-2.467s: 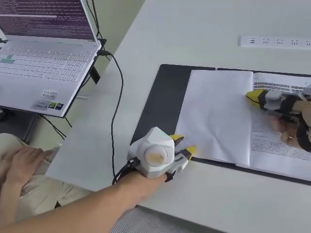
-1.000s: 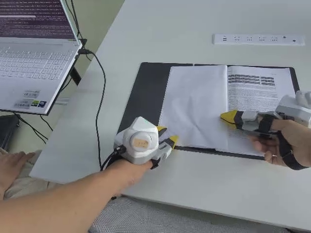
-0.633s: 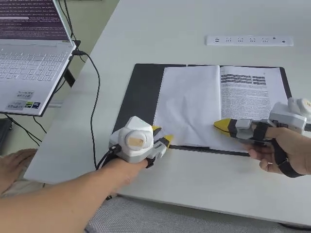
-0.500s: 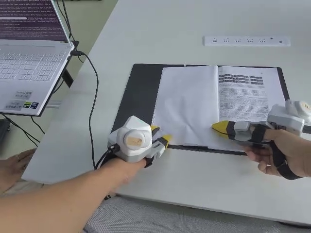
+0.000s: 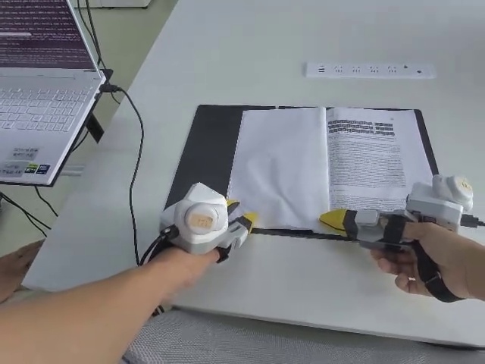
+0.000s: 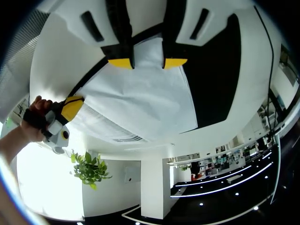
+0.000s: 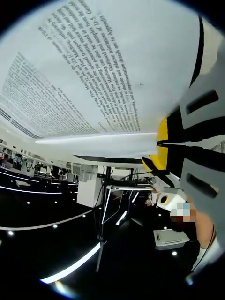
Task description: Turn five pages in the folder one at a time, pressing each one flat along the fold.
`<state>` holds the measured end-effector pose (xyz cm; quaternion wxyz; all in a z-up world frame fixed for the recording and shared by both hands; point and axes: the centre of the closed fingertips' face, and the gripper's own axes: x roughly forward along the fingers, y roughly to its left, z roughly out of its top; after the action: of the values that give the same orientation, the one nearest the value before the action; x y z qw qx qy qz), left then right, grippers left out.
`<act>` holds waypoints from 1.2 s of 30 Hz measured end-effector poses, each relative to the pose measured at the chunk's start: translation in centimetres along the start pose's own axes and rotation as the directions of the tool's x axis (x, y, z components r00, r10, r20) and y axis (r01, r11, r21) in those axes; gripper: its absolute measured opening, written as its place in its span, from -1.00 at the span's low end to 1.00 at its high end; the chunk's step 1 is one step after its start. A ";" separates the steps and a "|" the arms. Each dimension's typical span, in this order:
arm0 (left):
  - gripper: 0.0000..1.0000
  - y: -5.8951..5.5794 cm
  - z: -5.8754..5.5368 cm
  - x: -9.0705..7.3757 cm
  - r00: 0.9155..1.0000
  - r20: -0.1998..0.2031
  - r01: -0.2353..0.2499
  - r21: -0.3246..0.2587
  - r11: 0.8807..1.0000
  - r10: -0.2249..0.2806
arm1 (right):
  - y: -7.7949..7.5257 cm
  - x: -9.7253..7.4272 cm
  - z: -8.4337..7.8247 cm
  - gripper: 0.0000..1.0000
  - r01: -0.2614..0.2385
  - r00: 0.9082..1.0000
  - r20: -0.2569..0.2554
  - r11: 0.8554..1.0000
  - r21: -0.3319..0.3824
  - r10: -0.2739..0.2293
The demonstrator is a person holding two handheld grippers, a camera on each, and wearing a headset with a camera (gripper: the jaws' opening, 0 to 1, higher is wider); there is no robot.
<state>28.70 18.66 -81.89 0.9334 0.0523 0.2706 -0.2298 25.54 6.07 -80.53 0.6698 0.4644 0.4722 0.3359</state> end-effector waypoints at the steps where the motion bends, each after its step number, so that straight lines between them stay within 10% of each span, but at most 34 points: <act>1: -0.56 0.0 0.0 0.0 1.000 -0.001 0.000 0.001 1.000 0.000 | 0.0 -0.1 -0.3 -1.00 0.001 1.000 -0.005 1.000 0.000 -0.001; 7: -0.56 -0.1 0.1 -0.1 1.000 -0.006 0.000 0.005 1.000 0.000 | 0.0 -0.8 -3.0 -1.00 0.015 0.998 -0.067 0.999 -0.029 -0.017; 17: -0.56 -0.3 0.3 -0.2 0.999 -0.051 -0.012 0.000 1.000 0.012 | 3.4 -3.7 -3.5 -1.00 0.006 1.000 0.010 0.984 -0.178 -0.004; 26: -0.57 -0.8 0.0 -1.9 0.980 -0.200 -0.016 -0.117 0.993 -0.007 | 5.2 -9.1 -1.6 -0.71 0.193 0.976 0.183 0.872 -0.450 -0.121; 31: -0.54 -1.4 1.3 -3.7 0.986 -0.166 0.006 -0.117 0.993 -0.026 | 4.7 -11.8 -1.9 -0.59 0.287 0.952 0.242 0.823 -0.490 -0.187; 36: -0.26 -2.0 3.1 -5.6 0.993 -0.112 0.018 -0.108 0.994 -0.030 | 4.5 -14.1 -1.7 -0.37 0.382 0.919 0.309 0.739 -0.555 -0.243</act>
<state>25.06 18.40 -76.25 0.9152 0.0122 0.3356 -0.2228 19.24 -4.37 -72.05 0.8766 0.1733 0.3353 0.2984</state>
